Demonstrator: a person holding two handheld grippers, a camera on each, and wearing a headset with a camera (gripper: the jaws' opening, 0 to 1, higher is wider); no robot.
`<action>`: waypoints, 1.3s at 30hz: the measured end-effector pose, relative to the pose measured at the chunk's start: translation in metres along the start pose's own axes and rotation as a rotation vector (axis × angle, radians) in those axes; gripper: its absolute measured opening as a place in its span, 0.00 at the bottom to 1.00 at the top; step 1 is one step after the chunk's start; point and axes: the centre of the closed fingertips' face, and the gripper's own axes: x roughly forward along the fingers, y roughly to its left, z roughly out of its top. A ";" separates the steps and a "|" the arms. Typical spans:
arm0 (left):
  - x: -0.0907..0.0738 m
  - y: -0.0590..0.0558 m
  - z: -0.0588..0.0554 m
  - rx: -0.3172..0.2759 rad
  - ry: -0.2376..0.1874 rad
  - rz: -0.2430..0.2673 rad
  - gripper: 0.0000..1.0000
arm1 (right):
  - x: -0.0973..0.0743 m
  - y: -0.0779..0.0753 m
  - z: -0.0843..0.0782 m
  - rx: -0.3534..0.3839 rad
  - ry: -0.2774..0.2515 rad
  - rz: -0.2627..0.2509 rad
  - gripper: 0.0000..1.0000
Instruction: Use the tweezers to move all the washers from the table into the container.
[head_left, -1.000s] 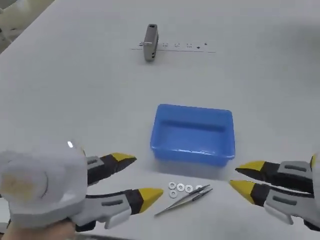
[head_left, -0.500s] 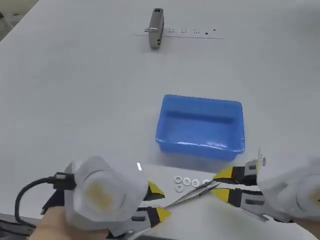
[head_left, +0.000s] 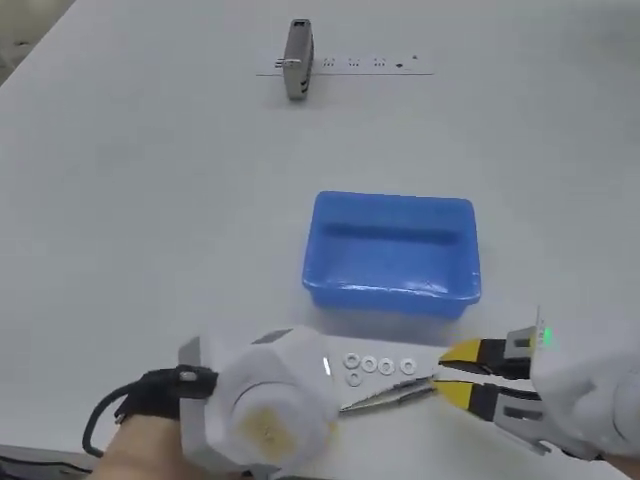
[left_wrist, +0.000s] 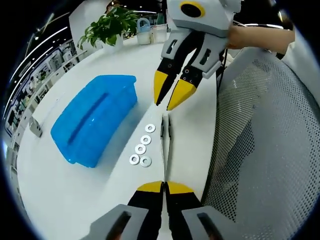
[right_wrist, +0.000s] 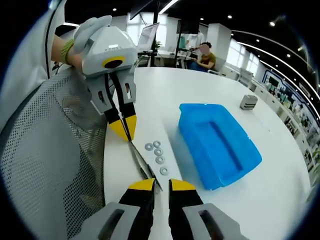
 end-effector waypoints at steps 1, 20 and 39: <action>-0.002 -0.001 0.002 0.008 -0.002 -0.009 0.00 | 0.000 0.000 0.000 -0.001 0.001 0.000 0.06; -0.052 -0.007 0.058 0.156 -0.060 -0.008 0.00 | -0.009 0.011 0.005 -0.015 -0.036 -0.009 0.13; -0.057 -0.021 0.098 0.308 -0.074 -0.082 0.00 | 0.006 0.025 0.022 -0.037 -0.089 0.082 0.09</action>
